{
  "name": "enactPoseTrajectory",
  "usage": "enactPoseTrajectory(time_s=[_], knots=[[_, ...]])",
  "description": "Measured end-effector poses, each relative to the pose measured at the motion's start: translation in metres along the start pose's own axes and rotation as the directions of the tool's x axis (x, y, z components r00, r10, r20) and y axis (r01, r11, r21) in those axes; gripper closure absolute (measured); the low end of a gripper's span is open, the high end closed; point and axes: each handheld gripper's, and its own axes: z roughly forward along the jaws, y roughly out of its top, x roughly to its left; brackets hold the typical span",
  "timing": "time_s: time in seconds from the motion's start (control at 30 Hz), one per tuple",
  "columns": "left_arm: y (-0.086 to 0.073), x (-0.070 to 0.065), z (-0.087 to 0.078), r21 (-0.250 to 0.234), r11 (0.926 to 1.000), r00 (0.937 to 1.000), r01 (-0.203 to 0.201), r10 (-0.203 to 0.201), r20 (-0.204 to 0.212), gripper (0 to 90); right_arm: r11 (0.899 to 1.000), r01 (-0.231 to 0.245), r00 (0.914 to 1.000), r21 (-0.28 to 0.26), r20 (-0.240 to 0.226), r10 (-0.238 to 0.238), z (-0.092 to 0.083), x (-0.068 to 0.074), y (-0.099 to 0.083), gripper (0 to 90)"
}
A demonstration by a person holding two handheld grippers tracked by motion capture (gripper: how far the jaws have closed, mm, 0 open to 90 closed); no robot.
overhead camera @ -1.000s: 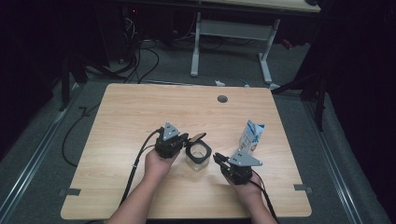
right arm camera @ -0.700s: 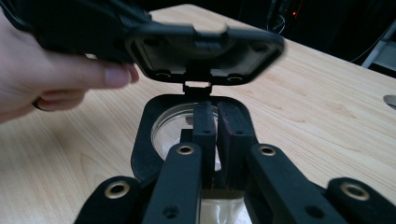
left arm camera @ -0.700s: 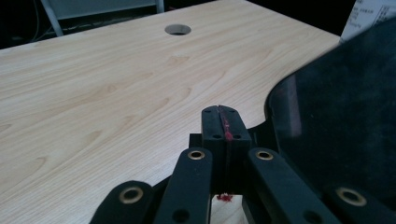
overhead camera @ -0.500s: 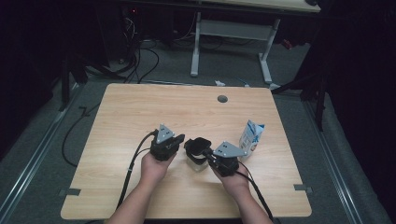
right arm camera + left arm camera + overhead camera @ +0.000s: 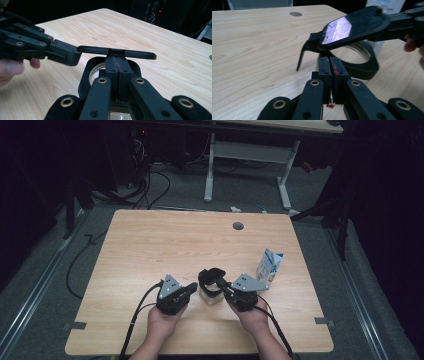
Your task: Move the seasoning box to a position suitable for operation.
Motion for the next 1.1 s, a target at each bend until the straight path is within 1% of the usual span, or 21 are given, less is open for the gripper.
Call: enactPoseTrajectory(time_s=[0.03,0.1,0.2,0.33,0.37,0.4,0.5,0.63,0.7,0.77,0.93,0.97,1.1], knots=[[0.001,-0.002,0.001,-0.002,1.0000,0.9999,0.002,-0.002,0.012,87.0,1.000,0.000,1.0000,0.000,0.000,0.000,0.000,0.000,0.000,89.7],[0.004,-0.008,0.002,-0.001,0.9999,0.9996,-0.017,0.017,0.023,86.7,1.000,-0.001,1.0000,0.000,-0.001,0.001,0.000,0.000,0.000,89.7],[0.008,-0.015,0.004,-0.003,0.9996,0.9988,-0.027,0.027,0.040,86.6,1.000,-0.003,1.0000,-0.001,0.000,0.003,0.000,0.000,0.000,89.7],[0.012,-0.023,0.008,-0.002,0.9990,0.9977,-0.045,0.045,0.050,86.7,1.000,-0.005,1.0000,-0.002,0.000,0.005,-0.001,0.000,0.000,89.5],[0.012,-0.024,0.009,-0.006,0.9990,0.9978,-0.043,0.043,0.050,86.7,1.000,-0.005,1.0000,-0.002,0.001,0.005,-0.001,0.000,0.000,89.5],[0.012,-0.025,0.010,-0.007,0.9992,0.9977,-0.039,0.040,0.055,86.7,1.000,-0.006,1.0000,-0.002,0.000,0.006,-0.001,0.000,0.000,89.5],[0.013,-0.027,0.013,-0.011,0.9992,0.9978,-0.038,0.039,0.054,86.8,1.000,-0.008,1.0000,-0.003,0.000,0.008,-0.001,0.000,-0.001,89.5],[0.015,-0.028,0.014,-0.014,0.9988,0.9977,-0.047,0.047,0.048,87.0,1.000,-0.011,0.9999,0.001,0.008,0.011,-0.002,-0.001,-0.002,89.2],[0.016,-0.027,0.015,-0.018,0.9990,0.9981,-0.042,0.043,0.045,87.0,1.000,-0.017,0.9998,0.003,0.014,0.017,-0.004,-0.002,-0.004,89.0],[0.017,-0.027,0.016,-0.020,0.9987,0.9980,-0.046,0.047,0.041,87.0,1.000,-0.017,0.9997,0.008,0.018,0.017,-0.005,-0.003,-0.005,88.6],[0.019,-0.026,0.016,-0.037,0.9988,0.9987,-0.033,0.035,0.037,87.2,0.999,-0.028,0.9990,0.021,0.035,0.027,-0.013,-0.006,-0.013,88.5],[0.020,-0.025,0.017,-0.039,0.9987,0.9988,-0.034,0.035,0.035,87.1,0.999,-0.036,0.9988,0.021,0.033,0.035,-0.014,-0.006,-0.014,88.5],[0.022,-0.025,0.018,-0.044,0.9986,0.9990,-0.031,0.032,0.032,87.5,0.999,-0.038,0.9986,0.030,0.038,0.037,-0.015,-0.006,-0.017,88.5]])
